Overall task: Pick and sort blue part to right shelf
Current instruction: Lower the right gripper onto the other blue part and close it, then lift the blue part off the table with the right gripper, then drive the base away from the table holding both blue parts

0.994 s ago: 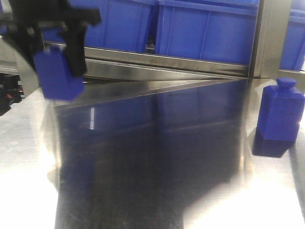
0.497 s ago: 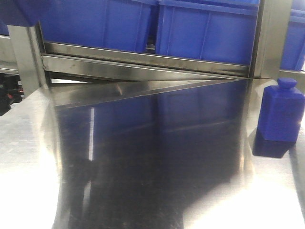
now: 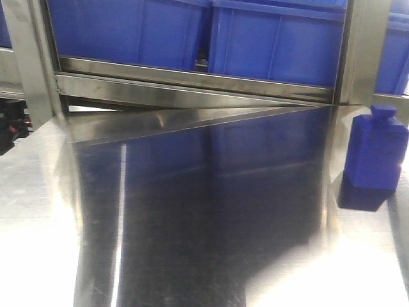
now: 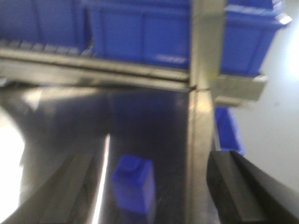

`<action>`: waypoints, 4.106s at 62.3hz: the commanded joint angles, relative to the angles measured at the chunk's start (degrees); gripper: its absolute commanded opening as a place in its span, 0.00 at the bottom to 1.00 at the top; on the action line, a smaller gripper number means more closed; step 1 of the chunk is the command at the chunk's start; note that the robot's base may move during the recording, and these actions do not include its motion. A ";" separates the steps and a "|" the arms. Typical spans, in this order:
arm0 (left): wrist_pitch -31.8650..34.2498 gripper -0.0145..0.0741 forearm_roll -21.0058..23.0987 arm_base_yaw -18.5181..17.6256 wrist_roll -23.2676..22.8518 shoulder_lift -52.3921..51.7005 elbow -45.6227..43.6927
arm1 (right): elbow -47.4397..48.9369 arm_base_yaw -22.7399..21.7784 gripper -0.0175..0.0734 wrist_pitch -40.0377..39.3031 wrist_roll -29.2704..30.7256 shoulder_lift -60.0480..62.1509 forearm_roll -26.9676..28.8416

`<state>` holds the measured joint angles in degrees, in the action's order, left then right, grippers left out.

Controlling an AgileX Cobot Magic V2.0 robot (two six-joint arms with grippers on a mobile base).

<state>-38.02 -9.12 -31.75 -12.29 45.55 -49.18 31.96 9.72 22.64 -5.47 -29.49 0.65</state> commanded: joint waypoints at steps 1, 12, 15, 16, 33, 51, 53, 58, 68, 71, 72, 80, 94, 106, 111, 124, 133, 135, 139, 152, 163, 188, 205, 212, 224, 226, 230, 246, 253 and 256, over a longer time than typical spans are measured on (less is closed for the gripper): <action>5.64 0.52 -0.60 -0.44 -0.01 -1.18 -1.50 | 6.82 4.49 0.85 0.51 0.29 -6.26 0.16; 5.77 0.52 -0.60 -0.44 -0.01 -1.18 -1.50 | 20.97 11.52 0.85 16.01 -1.24 -20.03 0.16; 5.77 0.52 -0.60 -0.44 -0.01 -1.18 -1.50 | 25.40 11.71 0.85 21.61 -4.05 -24.53 -0.03; 5.77 0.52 -0.60 -0.44 -0.01 -1.18 -1.50 | 26.61 11.71 0.85 23.17 -4.87 -25.83 -0.31; 5.77 0.52 -0.25 -0.44 -0.01 -1.18 -1.50 | 42.74 11.71 0.85 40.84 -17.25 -43.98 -8.51; 5.77 0.52 -0.01 -0.44 -0.01 -1.18 -1.50 | 43.61 9.40 0.85 40.58 -19.91 -53.57 -8.45; 5.77 0.52 -0.01 -0.44 -0.01 -1.18 -1.50 | 43.61 9.12 0.85 40.45 -19.91 -54.36 -8.45; 5.77 0.52 -0.01 -0.44 -0.01 -1.18 -1.50 | 43.61 8.68 0.85 39.67 -19.91 -56.16 -8.45; 5.77 0.52 -0.01 -0.44 -0.01 -1.18 -1.50 | 43.61 8.43 0.85 36.73 -19.91 -60.34 -8.53; 5.77 0.52 -0.01 -0.44 -0.01 -1.18 -1.50 | 43.61 8.34 0.85 36.37 -19.91 -61.50 -8.53; 5.77 0.52 -0.01 -0.44 -0.01 -1.18 -1.50 | 43.61 8.34 0.85 36.21 -19.91 -61.90 -8.53; 5.77 0.52 -0.01 -0.44 -0.01 -1.18 -1.50 | 43.61 8.34 0.85 35.25 -19.91 -65.28 -8.57; 5.87 0.52 -1.30 -0.44 -0.01 -1.22 -1.50 | 43.61 8.34 0.85 34.20 -19.85 -70.20 -9.90; 5.62 0.52 -3.75 -0.44 -0.01 -3.94 -1.12 | 43.61 8.34 0.64 34.14 -19.85 -70.85 -10.82; 5.62 0.52 -5.90 -0.44 -0.34 -6.18 -0.02 | 43.61 8.34 0.53 34.14 -19.85 -70.73 -11.10; 5.90 0.52 -10.24 -0.44 -3.77 -14.03 5.54 | 43.49 8.65 0.50 34.19 -19.85 -70.11 -11.10; 6.44 0.52 -11.61 -0.44 -4.47 -20.75 10.59 | 41.87 10.19 0.50 32.40 -19.85 -67.56 -12.16; 6.44 0.52 -11.62 -0.44 -4.67 -22.77 11.59 | 41.20 10.71 0.50 31.64 -19.85 -66.62 -12.61; 6.44 0.52 -11.62 -0.44 -5.05 -26.08 13.72 | 39.76 11.99 0.50 30.24 -19.85 -64.39 -13.37; 5.96 0.52 -11.62 -0.44 -5.05 -37.23 18.89 | 33.12 16.40 0.50 25.52 -19.85 -54.59 -15.90; 5.42 0.52 -11.72 -0.44 -5.05 -42.18 20.78 | 26.25 16.93 0.50 20.55 -19.85 -44.73 -15.98; 5.42 0.52 -11.75 -0.44 -5.05 -42.54 21.37 | 5.22 16.98 0.50 8.60 -16.14 -15.78 -16.30; 5.42 0.52 -11.75 -0.44 -5.05 -42.54 21.37 | -4.36 16.99 0.50 5.81 -10.45 3.41 -16.42; 5.42 0.52 -11.75 -0.44 -5.05 -42.54 21.37 | -5.22 16.99 0.50 5.87 -8.55 10.65 -16.42; 5.42 0.52 -11.75 -0.44 -5.05 -42.54 21.37 | -5.22 16.99 0.50 5.87 -8.09 20.46 -16.47; 5.42 0.52 -11.75 -0.44 -5.05 -42.54 21.37 | -5.22 16.99 0.50 5.87 -8.09 21.78 -16.47; 5.42 0.52 -11.75 -0.44 -5.05 -42.54 21.37 | -5.22 16.99 0.50 5.91 -8.09 23.55 -16.47; 5.42 0.52 -11.65 -0.44 -5.05 -42.54 21.37 | -5.22 16.99 0.50 5.96 -8.09 24.69 -16.47; 5.42 0.52 -11.65 -0.44 -5.05 -42.54 21.37 | -5.22 16.99 0.50 6.17 -8.09 24.69 -16.47; 5.42 0.52 -11.65 -0.44 -5.05 -42.54 21.37 | -5.22 16.99 0.50 6.17 -8.09 24.69 -16.47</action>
<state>-37.75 -19.84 -31.75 -16.71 2.17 -26.31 25.27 26.76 33.93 -14.02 -4.00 -14.43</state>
